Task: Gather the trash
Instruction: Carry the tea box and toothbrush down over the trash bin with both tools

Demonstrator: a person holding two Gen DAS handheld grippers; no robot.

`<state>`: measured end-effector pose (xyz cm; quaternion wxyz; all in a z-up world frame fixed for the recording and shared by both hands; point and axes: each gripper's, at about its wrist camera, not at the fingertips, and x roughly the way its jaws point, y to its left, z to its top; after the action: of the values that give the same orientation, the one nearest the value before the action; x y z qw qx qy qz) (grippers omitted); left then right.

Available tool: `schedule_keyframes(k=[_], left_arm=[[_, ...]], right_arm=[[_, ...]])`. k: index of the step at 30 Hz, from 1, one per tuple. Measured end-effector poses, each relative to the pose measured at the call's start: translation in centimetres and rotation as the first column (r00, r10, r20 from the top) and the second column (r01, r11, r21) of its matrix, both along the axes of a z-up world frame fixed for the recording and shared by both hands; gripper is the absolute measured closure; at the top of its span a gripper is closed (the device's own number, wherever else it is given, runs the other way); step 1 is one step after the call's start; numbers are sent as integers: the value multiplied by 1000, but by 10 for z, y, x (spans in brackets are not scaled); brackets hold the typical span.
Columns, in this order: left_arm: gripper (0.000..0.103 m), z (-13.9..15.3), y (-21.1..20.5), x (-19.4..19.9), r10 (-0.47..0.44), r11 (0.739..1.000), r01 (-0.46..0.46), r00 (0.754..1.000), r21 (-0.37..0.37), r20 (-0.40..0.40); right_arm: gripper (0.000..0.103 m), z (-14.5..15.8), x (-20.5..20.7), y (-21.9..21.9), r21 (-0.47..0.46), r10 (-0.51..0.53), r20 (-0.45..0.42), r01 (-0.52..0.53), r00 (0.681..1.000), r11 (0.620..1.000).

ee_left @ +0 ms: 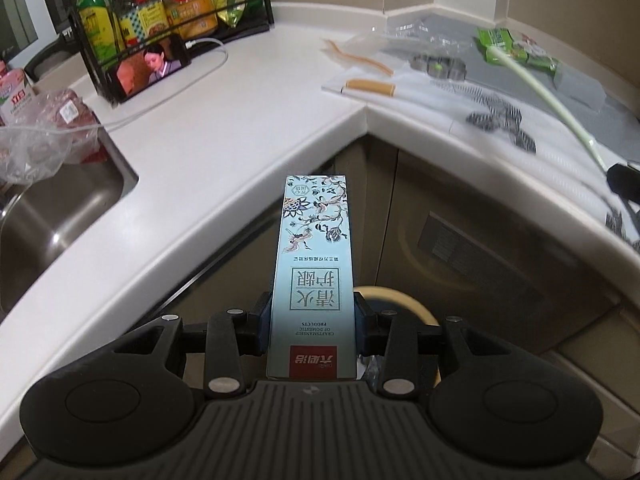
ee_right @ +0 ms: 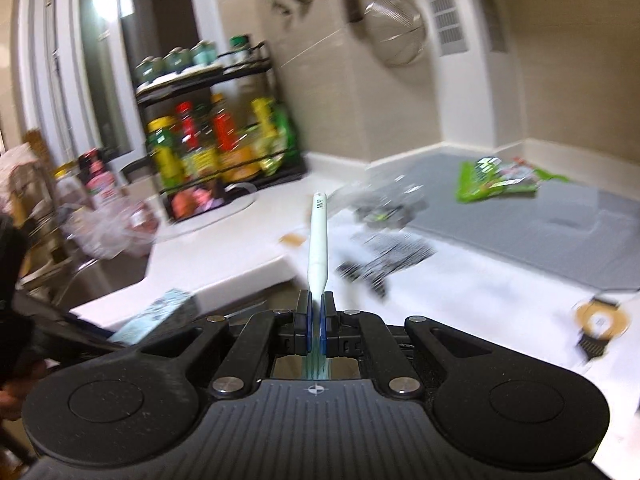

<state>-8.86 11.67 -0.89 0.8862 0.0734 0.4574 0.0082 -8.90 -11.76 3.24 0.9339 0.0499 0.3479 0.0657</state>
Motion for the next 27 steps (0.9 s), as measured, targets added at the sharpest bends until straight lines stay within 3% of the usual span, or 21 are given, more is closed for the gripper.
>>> schedule_keyframes(k=[11,27], left_arm=[[60,-27,14,-20,-3,1000,4,998,21,-58],[60,-78,11,-22,-12,999,19,984,37,-180]], right_arm=[[98,-40,-16,45,12,66,-139,-65,988,998],[98,-101,-24,66,39,99,-341,-91,935,995]])
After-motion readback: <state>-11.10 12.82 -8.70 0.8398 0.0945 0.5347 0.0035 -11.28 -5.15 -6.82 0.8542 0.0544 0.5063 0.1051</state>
